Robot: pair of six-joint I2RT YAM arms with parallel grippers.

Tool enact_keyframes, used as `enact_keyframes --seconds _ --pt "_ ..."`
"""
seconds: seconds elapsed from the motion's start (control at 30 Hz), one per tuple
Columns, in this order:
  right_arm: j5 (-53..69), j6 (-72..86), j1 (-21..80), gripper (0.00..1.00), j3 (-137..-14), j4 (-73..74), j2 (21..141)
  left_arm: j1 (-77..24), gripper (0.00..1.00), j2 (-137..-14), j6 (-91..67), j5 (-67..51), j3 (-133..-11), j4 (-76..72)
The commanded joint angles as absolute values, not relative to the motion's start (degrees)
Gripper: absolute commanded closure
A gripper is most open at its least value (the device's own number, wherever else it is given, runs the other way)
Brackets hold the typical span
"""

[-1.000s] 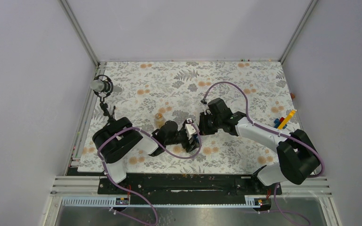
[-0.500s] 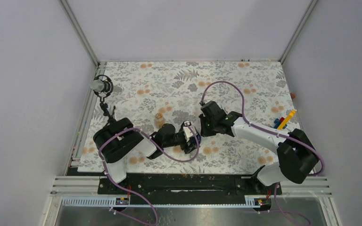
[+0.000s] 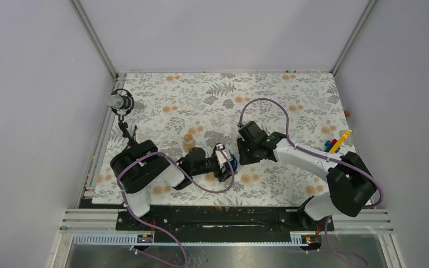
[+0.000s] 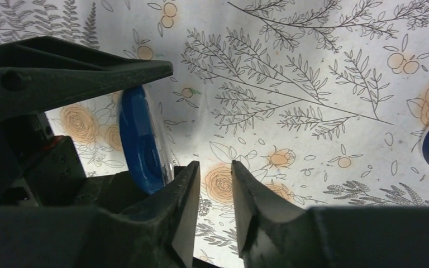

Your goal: Sort the pills into containers

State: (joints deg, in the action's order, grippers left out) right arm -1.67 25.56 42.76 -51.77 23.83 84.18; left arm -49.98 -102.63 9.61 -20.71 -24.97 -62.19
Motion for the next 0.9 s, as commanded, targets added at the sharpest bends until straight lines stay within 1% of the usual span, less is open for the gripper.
enact_keyframes --seconds 0.0,0.07,0.2,0.3,0.43,0.57,0.73,0.87 --pt "-1.05 27.1 42.91 0.62 -52.16 23.47 80.07 -50.12 1.0 -102.3 10.02 -20.71 -24.38 -67.8" --pt "-0.96 27.64 42.97 0.59 -52.44 23.59 78.59 -50.17 1.0 -102.02 10.02 -20.6 -24.07 -67.95" --pt "-1.19 27.69 42.89 0.59 -54.49 25.46 76.57 -50.1 1.0 -100.7 10.29 -20.43 -23.74 -67.37" --pt "-0.21 27.11 42.82 0.6 -55.52 25.86 75.94 -50.12 1.0 -99.45 10.65 -20.46 -23.52 -67.15" --pt "3.82 26.44 42.86 0.63 -56.74 26.14 78.12 -50.11 1.0 -98.64 11.26 -20.73 -23.6 -66.8" --pt "2.6 25.97 42.82 0.65 -57.29 26.6 80.06 -50.17 1.0 -98.23 11.34 -21.12 -23.34 -66.83" --pt "1.5 25.84 42.81 0.71 -57.74 26.65 80.67 -50.15 1.0 -97.68 11.42 -21.27 -23.04 -66.88" --pt "2.61 25.22 42.81 0.71 -57.78 26.56 81.39 -50.16 1.0 -97.15 11.05 -21.36 -23.18 -67.1"
